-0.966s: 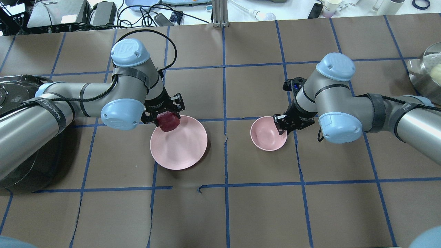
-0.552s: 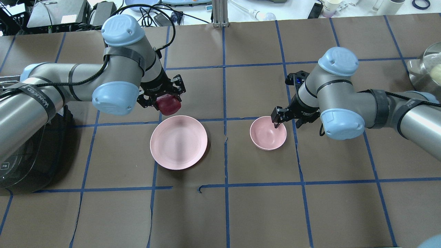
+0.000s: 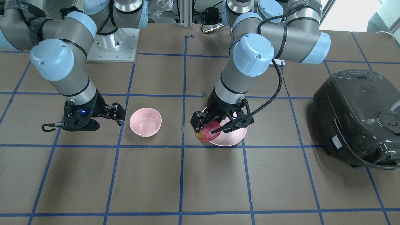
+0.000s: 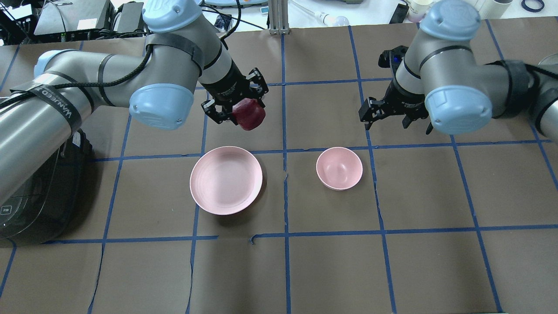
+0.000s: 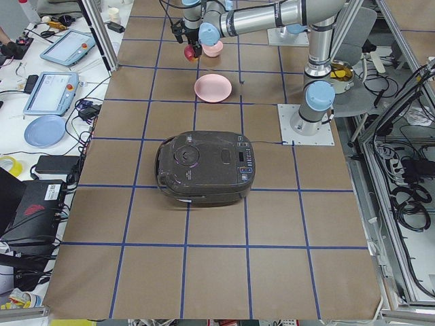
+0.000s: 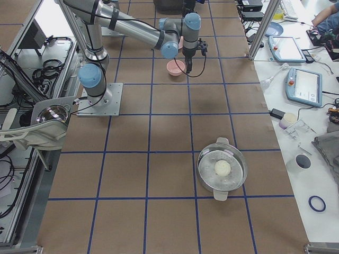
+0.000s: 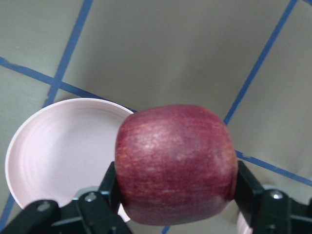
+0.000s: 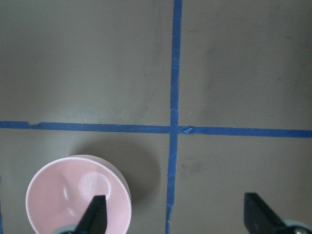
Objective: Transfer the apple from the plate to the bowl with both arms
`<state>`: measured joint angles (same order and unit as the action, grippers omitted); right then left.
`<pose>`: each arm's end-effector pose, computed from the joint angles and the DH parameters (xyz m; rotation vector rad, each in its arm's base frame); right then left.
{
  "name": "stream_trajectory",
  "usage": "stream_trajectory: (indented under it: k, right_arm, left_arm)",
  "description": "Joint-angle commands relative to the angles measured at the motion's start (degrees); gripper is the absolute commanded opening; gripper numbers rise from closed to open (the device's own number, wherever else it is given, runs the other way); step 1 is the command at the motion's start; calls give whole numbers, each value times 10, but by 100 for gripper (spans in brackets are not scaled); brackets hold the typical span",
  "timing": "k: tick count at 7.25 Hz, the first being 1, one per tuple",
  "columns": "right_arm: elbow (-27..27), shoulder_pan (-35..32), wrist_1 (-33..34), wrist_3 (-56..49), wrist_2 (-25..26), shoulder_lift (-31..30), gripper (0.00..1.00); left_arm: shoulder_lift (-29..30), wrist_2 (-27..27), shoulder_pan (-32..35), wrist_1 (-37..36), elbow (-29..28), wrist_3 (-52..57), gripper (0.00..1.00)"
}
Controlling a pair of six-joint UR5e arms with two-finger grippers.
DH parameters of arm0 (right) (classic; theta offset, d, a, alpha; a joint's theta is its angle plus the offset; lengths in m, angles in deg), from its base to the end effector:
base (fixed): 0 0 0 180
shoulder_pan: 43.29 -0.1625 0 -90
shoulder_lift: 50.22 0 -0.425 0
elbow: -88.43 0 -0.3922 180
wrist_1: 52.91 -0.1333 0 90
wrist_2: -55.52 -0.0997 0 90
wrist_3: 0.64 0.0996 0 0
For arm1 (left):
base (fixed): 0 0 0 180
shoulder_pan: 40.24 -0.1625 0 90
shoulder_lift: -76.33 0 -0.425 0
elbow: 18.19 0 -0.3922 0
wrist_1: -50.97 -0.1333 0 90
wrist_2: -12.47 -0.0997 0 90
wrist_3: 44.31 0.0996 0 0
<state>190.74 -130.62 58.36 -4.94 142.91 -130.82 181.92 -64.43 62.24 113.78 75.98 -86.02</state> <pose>0.1129 -0.5386 0.3365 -0.0438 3.0953 0.0076 -0.2807 -0.5470 0.3560 0.7058 -2.7917 0.0159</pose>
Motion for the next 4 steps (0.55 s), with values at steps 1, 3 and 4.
stream_trajectory:
  k: [1, 3, 4]
  right_arm:
    - [-114, 13, -157, 0, 15, -11, 100]
    - [-181, 23, -241, -1, 34, -19, 100]
    - [-188, 24, -245, -1, 38, -23, 100]
  left_arm:
    - [15, 18, 59, -91, -8, -73, 0]
    - [43, 15, 131, -153, -6, -153, 0]
    - [54, 16, 146, -185, -6, -179, 0]
